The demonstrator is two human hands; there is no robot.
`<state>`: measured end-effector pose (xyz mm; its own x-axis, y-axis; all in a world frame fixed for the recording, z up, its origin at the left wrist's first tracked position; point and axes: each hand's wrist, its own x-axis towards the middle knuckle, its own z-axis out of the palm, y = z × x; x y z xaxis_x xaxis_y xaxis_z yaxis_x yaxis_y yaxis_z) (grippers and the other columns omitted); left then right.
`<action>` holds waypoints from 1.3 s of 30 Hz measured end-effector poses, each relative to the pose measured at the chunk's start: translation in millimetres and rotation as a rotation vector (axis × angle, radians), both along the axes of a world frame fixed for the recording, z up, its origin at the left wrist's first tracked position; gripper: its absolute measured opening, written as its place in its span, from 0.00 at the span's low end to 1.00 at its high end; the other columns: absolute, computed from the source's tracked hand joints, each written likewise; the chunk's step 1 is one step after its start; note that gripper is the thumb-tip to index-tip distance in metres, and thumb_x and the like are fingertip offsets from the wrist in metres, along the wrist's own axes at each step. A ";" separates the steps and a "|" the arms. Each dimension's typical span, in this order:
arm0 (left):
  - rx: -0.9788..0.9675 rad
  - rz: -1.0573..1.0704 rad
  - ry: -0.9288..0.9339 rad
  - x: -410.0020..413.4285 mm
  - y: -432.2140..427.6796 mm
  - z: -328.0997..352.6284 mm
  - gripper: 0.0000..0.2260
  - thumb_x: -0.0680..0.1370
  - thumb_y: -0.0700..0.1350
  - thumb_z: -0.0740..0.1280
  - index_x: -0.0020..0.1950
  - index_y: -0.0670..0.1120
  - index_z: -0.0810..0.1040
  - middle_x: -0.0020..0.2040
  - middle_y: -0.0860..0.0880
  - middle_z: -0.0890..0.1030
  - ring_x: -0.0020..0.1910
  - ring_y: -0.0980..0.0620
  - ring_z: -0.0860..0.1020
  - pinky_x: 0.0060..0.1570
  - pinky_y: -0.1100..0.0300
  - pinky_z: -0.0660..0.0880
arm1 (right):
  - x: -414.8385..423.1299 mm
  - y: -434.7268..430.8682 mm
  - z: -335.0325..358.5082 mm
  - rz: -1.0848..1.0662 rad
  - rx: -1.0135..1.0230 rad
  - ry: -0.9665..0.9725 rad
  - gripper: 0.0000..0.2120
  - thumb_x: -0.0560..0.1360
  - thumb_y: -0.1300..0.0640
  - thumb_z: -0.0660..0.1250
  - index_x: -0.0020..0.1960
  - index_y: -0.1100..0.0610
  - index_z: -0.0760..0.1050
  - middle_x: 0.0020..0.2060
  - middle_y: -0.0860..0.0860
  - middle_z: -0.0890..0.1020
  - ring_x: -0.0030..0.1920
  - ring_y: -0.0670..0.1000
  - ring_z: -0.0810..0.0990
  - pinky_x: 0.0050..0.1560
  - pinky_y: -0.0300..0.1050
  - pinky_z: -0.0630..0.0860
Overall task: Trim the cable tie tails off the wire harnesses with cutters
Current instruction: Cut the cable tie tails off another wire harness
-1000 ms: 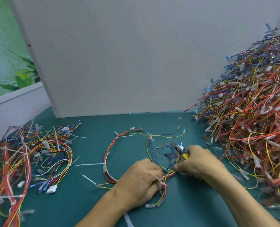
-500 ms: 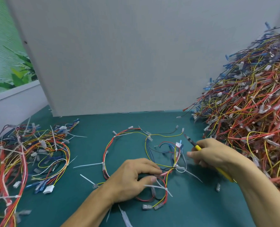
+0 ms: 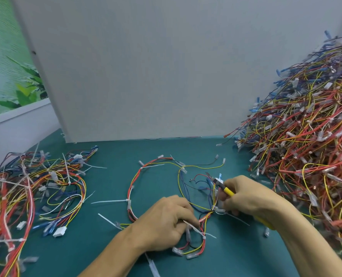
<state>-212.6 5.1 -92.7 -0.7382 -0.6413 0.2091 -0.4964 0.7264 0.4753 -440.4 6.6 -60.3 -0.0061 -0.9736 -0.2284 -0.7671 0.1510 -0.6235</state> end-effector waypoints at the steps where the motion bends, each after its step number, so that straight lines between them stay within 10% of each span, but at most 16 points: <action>1: 0.018 0.008 0.032 0.0 -0.2 1.0 0.10 0.76 0.42 0.64 0.51 0.50 0.84 0.49 0.55 0.80 0.49 0.60 0.74 0.54 0.65 0.69 | -0.6 -0.7 -0.1 -0.006 -0.004 0.002 0.05 0.65 0.61 0.71 0.38 0.56 0.76 0.31 0.51 0.81 0.30 0.49 0.79 0.44 0.51 0.80; 9: -0.188 0.133 0.248 -13.8 0.0 24.4 0.06 0.75 0.46 0.69 0.47 0.46 0.84 0.46 0.52 0.81 0.48 0.56 0.77 0.51 0.68 0.70 | -7.4 0.8 6.6 -0.025 -0.061 -0.031 0.04 0.66 0.57 0.71 0.41 0.52 0.81 0.26 0.47 0.77 0.28 0.46 0.72 0.36 0.43 0.68; 15: -0.502 -0.039 -0.047 -53.7 9.4 31.7 0.06 0.75 0.36 0.66 0.48 0.41 0.82 0.48 0.46 0.81 0.46 0.43 0.76 0.45 0.53 0.77 | -3.3 1.7 7.3 -0.057 -0.220 -0.167 0.04 0.69 0.61 0.70 0.40 0.52 0.80 0.23 0.46 0.73 0.27 0.45 0.69 0.30 0.40 0.67; 25: -0.275 0.281 -0.476 -97.1 12.2 16.9 0.13 0.77 0.39 0.62 0.60 0.39 0.76 0.58 0.38 0.72 0.58 0.39 0.68 0.54 0.48 0.70 | 1.8 0.7 10.8 -0.058 -0.328 -0.300 0.05 0.76 0.52 0.68 0.42 0.49 0.77 0.29 0.47 0.79 0.32 0.48 0.76 0.46 0.58 0.78; 33: -0.138 0.283 -0.138 -75.2 -6.7 0.8 0.12 0.79 0.48 0.63 0.54 0.43 0.81 0.51 0.42 0.77 0.52 0.40 0.76 0.51 0.49 0.73 | 6.3 6.2 14.5 0.070 -0.222 -0.089 0.10 0.71 0.62 0.68 0.46 0.47 0.79 0.27 0.40 0.77 0.27 0.39 0.70 0.30 0.34 0.65; 39: -0.050 0.239 0.209 -46.1 -7.6 -9.8 0.11 0.73 0.47 0.64 0.34 0.42 0.79 0.41 0.49 0.82 0.40 0.56 0.76 0.42 0.67 0.70 | 3.5 6.2 11.2 0.062 -0.042 -0.196 0.15 0.70 0.70 0.64 0.50 0.55 0.80 0.43 0.48 0.86 0.36 0.46 0.77 0.39 0.40 0.74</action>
<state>-258.7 -2.5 -102.5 -0.5056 -0.7767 0.3756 -0.5513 0.6257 0.5519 -436.9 12.8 -49.1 0.0947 -0.9793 -0.1789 -0.6375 0.0784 -0.7665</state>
